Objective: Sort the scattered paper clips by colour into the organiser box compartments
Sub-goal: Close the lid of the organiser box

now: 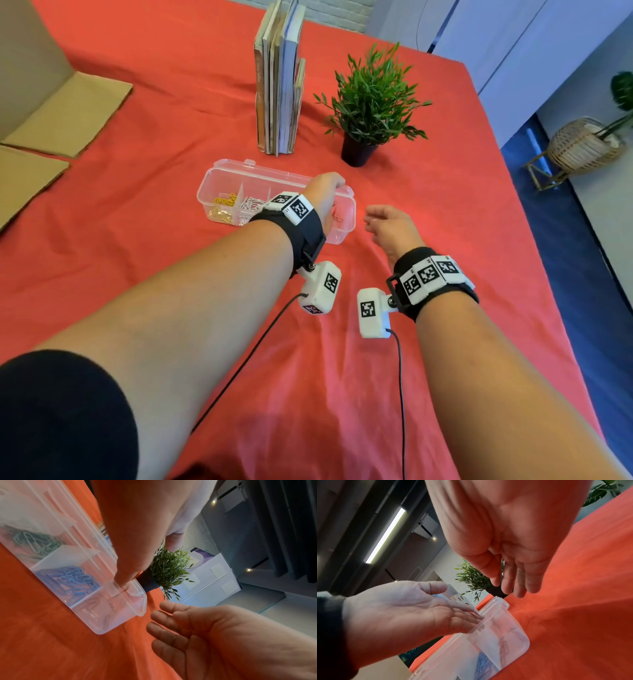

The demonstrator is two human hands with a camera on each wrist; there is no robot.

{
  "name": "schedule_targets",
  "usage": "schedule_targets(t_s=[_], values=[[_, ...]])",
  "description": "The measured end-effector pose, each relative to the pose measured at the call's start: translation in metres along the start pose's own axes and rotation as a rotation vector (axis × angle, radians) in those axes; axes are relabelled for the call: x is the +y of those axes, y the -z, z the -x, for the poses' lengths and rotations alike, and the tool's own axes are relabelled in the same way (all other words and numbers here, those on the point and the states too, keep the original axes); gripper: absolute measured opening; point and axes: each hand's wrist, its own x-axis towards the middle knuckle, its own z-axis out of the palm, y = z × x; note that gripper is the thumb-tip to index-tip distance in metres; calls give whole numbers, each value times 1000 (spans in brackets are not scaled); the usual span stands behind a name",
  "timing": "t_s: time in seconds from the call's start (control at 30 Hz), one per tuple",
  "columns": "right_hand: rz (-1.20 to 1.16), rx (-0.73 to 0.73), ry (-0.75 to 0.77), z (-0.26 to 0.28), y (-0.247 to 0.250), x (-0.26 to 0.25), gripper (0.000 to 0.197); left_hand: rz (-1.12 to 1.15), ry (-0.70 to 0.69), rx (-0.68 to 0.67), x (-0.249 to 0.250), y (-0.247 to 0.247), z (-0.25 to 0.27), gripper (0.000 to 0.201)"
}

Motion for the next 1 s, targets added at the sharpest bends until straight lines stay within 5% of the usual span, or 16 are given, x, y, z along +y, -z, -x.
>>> schedule_targets(t_s=[0.17, 0.27, 0.4, 0.5, 0.67, 0.8, 1.0], values=[[61, -44, -87, -1, -9, 2, 41, -47, 28, -6, -9, 1, -24, 41], [52, -62, -133, 0, -20, -2, 43, -40, -10, 10, 4, 2, -1, 8], [101, -91, -149, 2, -30, -5, 40, -127, -67, 19, 4, 10, 3, 11], [127, -85, -136, 2, -35, -6, 39, -416, -192, 12, 5, 19, 17, 35], [216, -85, -119, 4, -35, -8, 26, -656, -392, 397, 2, 84, 12, 52], [222, -107, -186, 16, -29, -7, 24, -809, -307, 672, 12, 148, 26, 53], [217, -108, -198, 39, -28, -10, 21, -849, -142, 442, 17, 209, 44, 47]])
